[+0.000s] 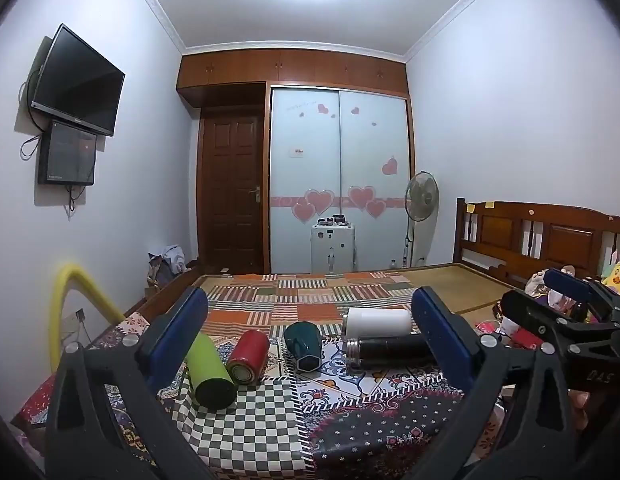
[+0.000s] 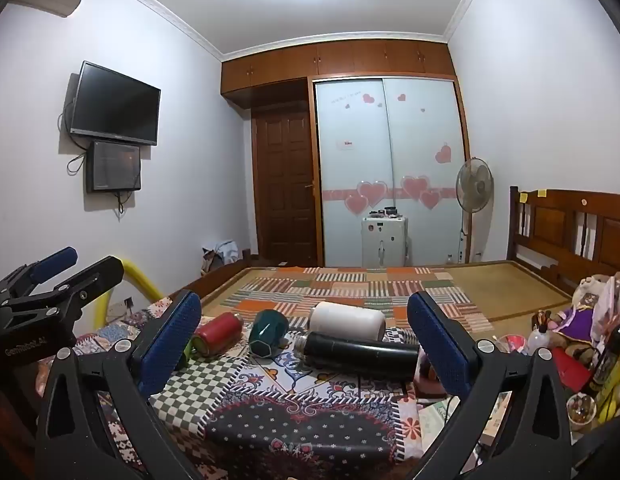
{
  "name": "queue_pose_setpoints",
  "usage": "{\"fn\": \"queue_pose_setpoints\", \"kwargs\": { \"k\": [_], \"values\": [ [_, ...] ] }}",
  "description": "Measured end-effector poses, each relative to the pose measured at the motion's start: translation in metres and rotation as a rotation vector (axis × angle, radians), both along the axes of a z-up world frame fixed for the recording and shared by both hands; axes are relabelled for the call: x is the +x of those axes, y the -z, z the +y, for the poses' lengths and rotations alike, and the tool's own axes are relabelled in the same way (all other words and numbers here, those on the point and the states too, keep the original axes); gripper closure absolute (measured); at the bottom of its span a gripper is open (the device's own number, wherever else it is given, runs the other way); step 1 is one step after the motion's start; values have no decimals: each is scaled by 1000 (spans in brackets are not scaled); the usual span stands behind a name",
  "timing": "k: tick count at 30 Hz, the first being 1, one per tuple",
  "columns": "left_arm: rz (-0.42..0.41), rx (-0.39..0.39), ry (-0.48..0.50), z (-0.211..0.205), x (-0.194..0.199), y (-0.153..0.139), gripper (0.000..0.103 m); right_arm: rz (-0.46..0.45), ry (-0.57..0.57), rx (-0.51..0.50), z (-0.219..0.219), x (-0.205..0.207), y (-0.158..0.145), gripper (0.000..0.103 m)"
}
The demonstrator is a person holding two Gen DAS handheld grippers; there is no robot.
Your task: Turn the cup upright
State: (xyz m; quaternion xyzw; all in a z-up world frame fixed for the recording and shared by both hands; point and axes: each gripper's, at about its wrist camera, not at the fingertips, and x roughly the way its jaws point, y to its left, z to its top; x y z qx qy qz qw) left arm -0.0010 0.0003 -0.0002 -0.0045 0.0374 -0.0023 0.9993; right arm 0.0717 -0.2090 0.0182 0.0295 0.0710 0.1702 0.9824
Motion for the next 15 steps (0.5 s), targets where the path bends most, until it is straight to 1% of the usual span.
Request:
{"fn": "queue_pose_setpoints", "kwargs": {
  "k": [3, 10, 11, 15],
  "values": [
    [8, 0, 3, 0, 0, 0, 0, 12, 1, 3, 0, 1, 0, 0],
    [15, -11, 9, 6, 1, -8, 0, 3, 4, -2, -2, -1, 0, 0],
    [9, -5, 7, 2, 2, -3, 0, 2, 4, -2, -3, -2, 0, 0],
    [7, 2, 8, 1, 1, -4, 0, -6, 6, -5, -4, -7, -1, 0]
  ]
}}
